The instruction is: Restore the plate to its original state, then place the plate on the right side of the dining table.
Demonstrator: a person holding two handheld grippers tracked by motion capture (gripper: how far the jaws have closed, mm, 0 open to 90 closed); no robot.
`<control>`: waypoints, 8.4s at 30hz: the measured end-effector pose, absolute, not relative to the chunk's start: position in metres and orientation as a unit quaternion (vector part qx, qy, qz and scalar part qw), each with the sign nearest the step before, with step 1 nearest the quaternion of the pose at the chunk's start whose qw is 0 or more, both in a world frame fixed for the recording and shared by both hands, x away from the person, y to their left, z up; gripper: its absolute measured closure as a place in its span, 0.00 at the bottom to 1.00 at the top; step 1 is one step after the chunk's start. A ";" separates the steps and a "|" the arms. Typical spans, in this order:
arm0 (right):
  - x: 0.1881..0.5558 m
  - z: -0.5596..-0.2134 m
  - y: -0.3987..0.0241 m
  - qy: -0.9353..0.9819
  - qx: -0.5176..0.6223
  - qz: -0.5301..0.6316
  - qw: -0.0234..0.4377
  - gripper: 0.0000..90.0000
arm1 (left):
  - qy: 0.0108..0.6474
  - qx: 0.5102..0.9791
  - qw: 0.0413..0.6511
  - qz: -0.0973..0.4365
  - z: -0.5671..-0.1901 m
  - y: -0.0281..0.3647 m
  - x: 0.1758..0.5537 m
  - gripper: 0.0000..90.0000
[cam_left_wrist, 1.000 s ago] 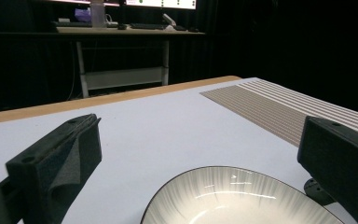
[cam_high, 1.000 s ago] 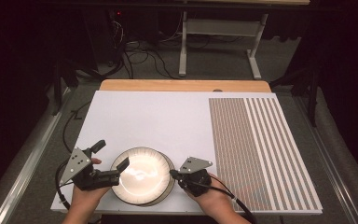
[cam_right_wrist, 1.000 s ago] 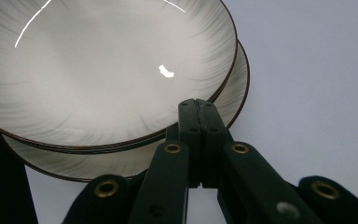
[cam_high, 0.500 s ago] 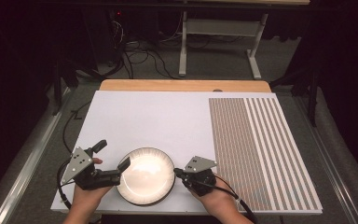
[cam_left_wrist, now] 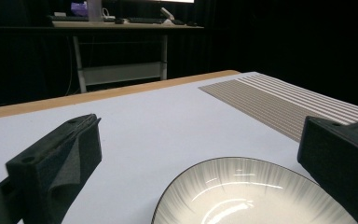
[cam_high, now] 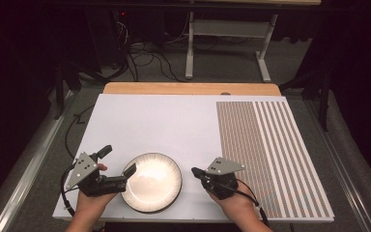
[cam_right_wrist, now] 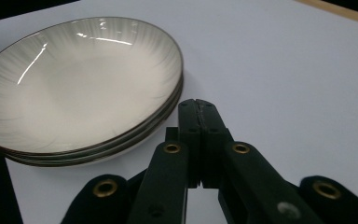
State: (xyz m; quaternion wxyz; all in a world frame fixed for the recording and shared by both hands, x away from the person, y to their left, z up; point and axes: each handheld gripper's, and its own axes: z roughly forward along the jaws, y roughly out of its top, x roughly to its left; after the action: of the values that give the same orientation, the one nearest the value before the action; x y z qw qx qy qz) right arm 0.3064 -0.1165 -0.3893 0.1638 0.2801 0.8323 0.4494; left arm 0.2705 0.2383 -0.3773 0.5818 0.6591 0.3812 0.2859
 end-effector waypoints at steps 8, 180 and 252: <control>0.307 -0.378 -0.151 0.809 0.306 0.467 0.183 0.88 | 0.377 0.671 0.571 0.286 -0.373 0.233 0.277 0.00; 0.300 -0.410 -0.043 0.888 0.196 0.400 0.113 1.00 | 0.532 0.702 0.473 -0.012 -0.412 0.289 0.283 0.73; 0.297 -0.354 -0.198 0.767 0.329 0.501 0.229 0.32 | 0.453 0.686 0.539 0.184 -0.385 0.278 0.258 0.89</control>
State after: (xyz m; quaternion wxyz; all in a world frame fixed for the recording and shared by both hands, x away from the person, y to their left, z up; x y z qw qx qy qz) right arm 0.2970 -0.1984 -0.3539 0.2294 0.3289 0.7669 0.5011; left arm 0.2581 0.2782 -0.3853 0.5389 0.6861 0.4528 0.1840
